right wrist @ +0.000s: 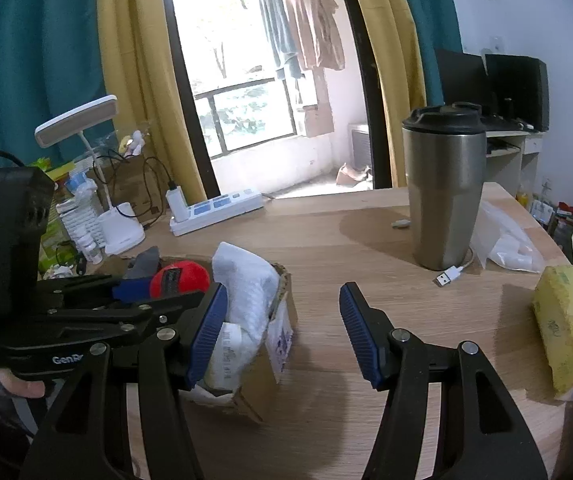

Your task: Organize soft objects

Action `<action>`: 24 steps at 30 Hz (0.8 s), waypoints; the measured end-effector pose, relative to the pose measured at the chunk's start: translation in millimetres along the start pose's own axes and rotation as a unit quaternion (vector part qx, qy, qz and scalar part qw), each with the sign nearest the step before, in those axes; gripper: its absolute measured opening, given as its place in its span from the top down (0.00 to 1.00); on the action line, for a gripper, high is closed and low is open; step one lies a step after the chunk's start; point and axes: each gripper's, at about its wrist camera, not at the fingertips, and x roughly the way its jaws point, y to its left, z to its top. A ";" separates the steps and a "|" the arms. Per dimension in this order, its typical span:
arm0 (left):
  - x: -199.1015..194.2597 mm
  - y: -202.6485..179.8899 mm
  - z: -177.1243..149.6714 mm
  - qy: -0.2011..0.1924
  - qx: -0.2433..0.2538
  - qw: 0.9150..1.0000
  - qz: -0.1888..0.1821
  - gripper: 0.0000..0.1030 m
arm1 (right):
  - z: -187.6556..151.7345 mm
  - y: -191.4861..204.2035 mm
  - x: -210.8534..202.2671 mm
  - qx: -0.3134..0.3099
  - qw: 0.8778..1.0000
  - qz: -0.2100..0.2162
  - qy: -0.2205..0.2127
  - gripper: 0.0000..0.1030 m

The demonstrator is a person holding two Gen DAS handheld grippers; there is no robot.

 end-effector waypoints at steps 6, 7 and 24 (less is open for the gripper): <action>-1.5 1.4 -2.0 -0.001 0.000 1.000 0.004 0.43 | -3.9 0.1 2.5 0.001 1.000 -0.005 0.009 0.40; -4.0 1.6 -2.5 -0.003 0.000 1.000 0.003 0.40 | -4.5 0.5 2.2 0.001 1.000 -0.006 0.010 0.40; -70.4 22.9 -16.0 -0.057 -0.002 0.998 -0.014 0.34 | -5.1 42.2 -29.1 -0.025 0.999 -0.042 -0.006 0.40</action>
